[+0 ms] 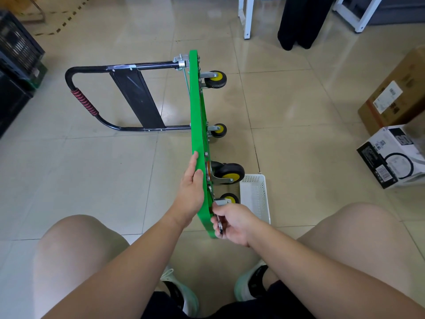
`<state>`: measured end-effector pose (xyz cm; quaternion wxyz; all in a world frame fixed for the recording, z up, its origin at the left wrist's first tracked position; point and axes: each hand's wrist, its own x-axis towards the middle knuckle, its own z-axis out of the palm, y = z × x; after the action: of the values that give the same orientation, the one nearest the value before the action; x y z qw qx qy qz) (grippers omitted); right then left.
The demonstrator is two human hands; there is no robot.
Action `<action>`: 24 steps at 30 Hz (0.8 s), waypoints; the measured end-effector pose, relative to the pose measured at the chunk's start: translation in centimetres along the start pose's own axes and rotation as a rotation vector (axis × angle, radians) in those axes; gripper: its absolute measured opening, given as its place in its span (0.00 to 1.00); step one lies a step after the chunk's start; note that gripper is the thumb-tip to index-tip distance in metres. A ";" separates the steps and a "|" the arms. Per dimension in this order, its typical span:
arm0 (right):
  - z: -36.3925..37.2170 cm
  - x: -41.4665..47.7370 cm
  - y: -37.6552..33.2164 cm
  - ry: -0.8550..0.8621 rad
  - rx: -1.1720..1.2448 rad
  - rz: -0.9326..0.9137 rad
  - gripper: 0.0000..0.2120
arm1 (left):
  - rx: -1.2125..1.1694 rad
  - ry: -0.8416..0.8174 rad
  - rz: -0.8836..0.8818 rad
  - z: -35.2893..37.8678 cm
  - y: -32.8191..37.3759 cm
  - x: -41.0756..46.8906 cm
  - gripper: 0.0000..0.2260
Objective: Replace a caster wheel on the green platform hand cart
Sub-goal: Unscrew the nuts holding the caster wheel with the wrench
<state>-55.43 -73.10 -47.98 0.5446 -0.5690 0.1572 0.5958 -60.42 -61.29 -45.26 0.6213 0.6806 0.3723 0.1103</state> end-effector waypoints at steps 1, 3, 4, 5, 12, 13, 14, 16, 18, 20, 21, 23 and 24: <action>0.0 0.0 -0.1 -0.004 -0.008 -0.002 0.06 | -0.001 -0.009 -0.006 0.0 0.0 0.1 0.23; 0.1 0.0 -0.1 -0.015 -0.009 0.002 0.05 | -0.008 -0.033 -0.027 -0.2 0.1 0.2 0.23; 0.1 0.0 -0.1 -0.024 -0.004 0.005 0.05 | -0.013 -0.047 -0.043 -0.3 0.2 0.2 0.23; 0.1 0.0 -0.1 -0.035 0.003 0.006 0.05 | -0.022 -0.058 -0.061 -0.3 0.2 0.2 0.23; 1.0 0.1 0.4 -0.003 0.010 -0.007 0.06 | 0.000 -0.012 -0.100 0.3 1.3 0.4 0.27; 1.2 0.1 0.4 0.012 0.035 0.011 0.06 | 0.011 0.011 -0.094 0.5 1.3 0.4 0.27; 1.4 0.2 0.4 0.024 0.069 0.030 0.06 | 0.024 0.037 -0.085 0.8 1.3 0.4 0.27; 1.9 0.4 0.4 0.049 0.126 0.046 0.07 | 0.043 0.083 -0.059 1.0 1.1 0.3 0.27; 2.0 0.5 0.9 0.092 0.139 0.001 0.10 | 0.061 0.112 -0.027 1.1 1.0 0.0 0.26; 1.9 1.0 1.6 0.149 0.015 -0.102 0.10 | 0.077 0.126 -0.002 1.3 1.0 -0.1 0.25; 2.1 1.1 1.9 0.168 -0.045 -0.144 0.10 | 0.080 0.129 0.007 1.4 1.0 -0.1 0.25; 2.4 1.3 2.2 0.199 -0.062 -0.166 0.11 | 0.085 0.133 0.021 1.4 0.9 -0.1 0.25; 2.4 1.3 2.2 0.211 -0.079 -0.183 0.12 | 0.092 0.132 0.026 1.4 0.9 -0.1 0.25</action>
<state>-58.16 -71.36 -49.37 0.5542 -0.6615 0.1373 0.4863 -59.34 -62.38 -44.65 0.5620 0.7044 0.4085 0.1456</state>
